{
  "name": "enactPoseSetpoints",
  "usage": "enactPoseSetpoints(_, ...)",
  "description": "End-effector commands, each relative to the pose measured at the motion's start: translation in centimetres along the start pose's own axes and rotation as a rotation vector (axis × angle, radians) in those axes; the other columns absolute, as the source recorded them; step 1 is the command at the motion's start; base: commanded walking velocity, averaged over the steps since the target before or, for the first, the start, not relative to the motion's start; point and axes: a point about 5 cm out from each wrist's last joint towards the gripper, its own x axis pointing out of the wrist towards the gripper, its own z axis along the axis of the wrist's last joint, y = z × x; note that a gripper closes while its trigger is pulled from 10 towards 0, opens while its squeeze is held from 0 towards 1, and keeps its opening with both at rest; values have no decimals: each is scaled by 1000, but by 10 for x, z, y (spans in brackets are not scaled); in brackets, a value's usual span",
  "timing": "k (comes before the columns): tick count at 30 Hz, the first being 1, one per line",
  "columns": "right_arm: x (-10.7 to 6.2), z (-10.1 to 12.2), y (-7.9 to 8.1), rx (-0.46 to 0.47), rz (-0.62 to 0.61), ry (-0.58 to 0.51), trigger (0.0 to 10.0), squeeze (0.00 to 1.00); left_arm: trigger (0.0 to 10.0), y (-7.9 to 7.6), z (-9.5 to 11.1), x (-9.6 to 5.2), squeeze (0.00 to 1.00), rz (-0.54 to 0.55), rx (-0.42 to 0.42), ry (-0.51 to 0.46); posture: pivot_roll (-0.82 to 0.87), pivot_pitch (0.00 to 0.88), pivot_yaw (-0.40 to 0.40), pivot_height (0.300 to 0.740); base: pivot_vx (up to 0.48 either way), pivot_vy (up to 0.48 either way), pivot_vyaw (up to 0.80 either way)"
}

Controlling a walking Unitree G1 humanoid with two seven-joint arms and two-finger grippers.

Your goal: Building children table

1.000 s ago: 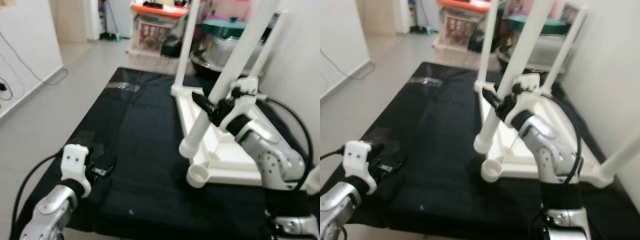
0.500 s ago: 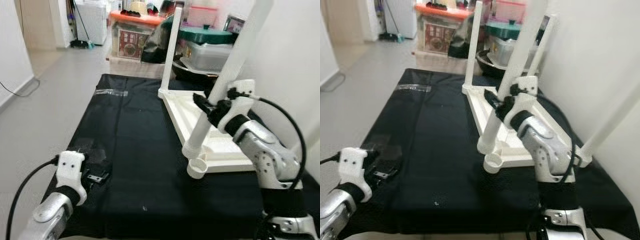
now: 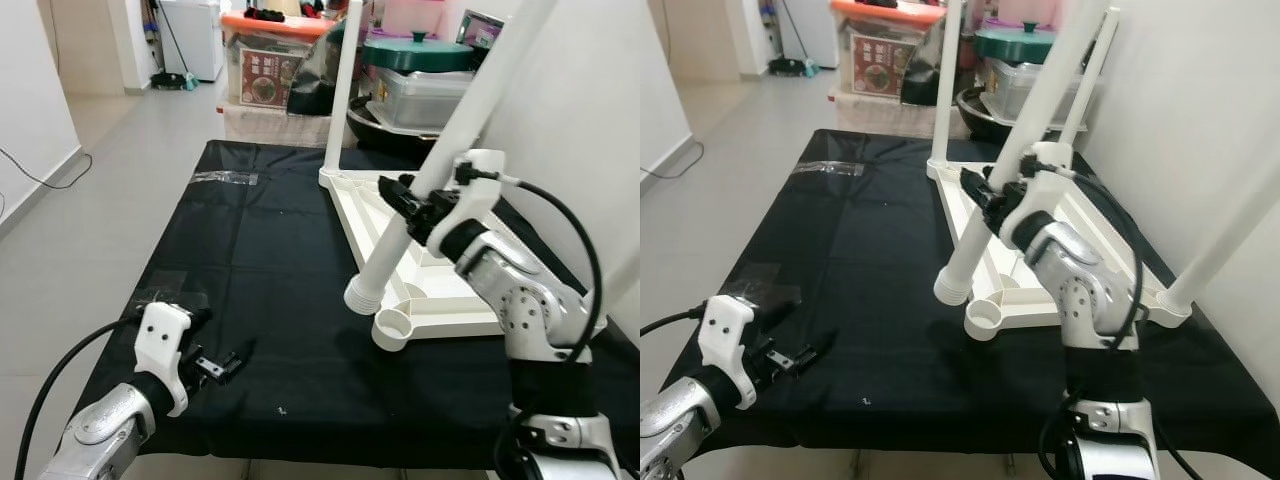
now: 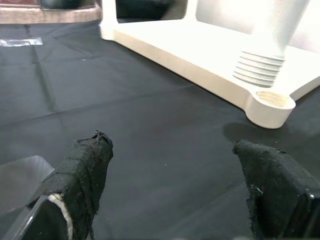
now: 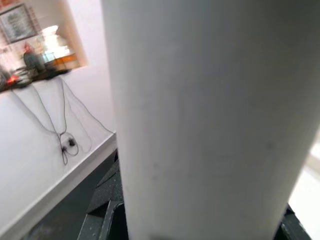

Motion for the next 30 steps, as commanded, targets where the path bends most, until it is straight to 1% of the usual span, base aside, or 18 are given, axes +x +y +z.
enactPoseSetpoints(1,5,-1,9,52,-10,16,0,0,10000,-4,9,6,0,-95,6,-35,87,0,-119,740,0,0,0)
enactPoseSetpoints(2,5,-1,9,52,-10,16,0,0,10000,-4,9,6,0,-95,6,-35,87,0,-119,740,0,0,0)
enactPoseSetpoints(3,10,-2,26,71,54,15,0,0,10000,-5,14,10,0,-151,-13,-60,83,0,-111,740,0,0,0)
enactPoseSetpoints(4,14,-2,47,77,147,11,0,0,10000,-5,18,15,0,-204,-17,-74,83,0,-111,740,0,0,0)
enactPoseSetpoints(5,14,-2,47,77,147,11,0,0,10000,-5,18,15,0,-204,-17,-74,83,0,-111,740,0,0,0)
enactPoseSetpoints(6,16,-1,61,82,208,9,0,0,10000,-5,21,17,0,-239,-18,-81,83,0,-111,740,0,0,0)
enactPoseSetpoints(7,16,-1,61,82,208,9,0,0,10000,-5,21,17,0,-239,-18,-81,83,0,-111,740,0,0,0)
enactPoseSetpoints(8,18,-1,74,83,267,4,0,0,10000,-4,21,20,0,-270,-7,-72,78,0,-102,740,0,0,0)
enactPoseSetpoints(10,18,-1,74,83,267,4,0,0,10000,-4,21,20,0,-270,-7,-72,78,0,-102,740,0,0,0)
enactPoseSetpoints(11,19,-1,84,80,308,5,0,0,10000,-3,21,23,0,-288,14,-61,76,0,-100,740,0,0,0)
enactPoseSetpoints(12,19,-1,84,80,308,5,0,0,10000,-3,21,23,0,-288,14,-61,76,0,-100,740,0,0,0)
enactPoseSetpoints(14,20,0,103,67,393,5,0,0,10000,2,20,29,0,-298,40,-42,73,0,-100,740,0,0,0)
enactPoseSetpoints(15,20,0,103,67,393,5,0,0,10000,2,20,29,0,-298,40,-42,73,0,-100,740,0,0,0)
enactPoseSetpoints(16,17,2,113,56,451,5,0,0,10000,7,19,31,0,-274,62,-36,74,0,-104,740,0,0,0)
enactPoseSetpoints(22,7,5,121,33,527,13,0,0,10000,14,22,32,0,-236,108,-42,76,0,-108,740,0,0,0)
enactPoseSetpoints(27,4,3,125,29,556,23,0,0,10000,15,25,33,0,-235,103,-56,79,0,-114,740,0,0,0)
enactPoseSetpoints(30,2,1,132,23,597,28,0,0,10000,12,21,36,0,-261,105,-46,74,0,-110,740,0,0,0)
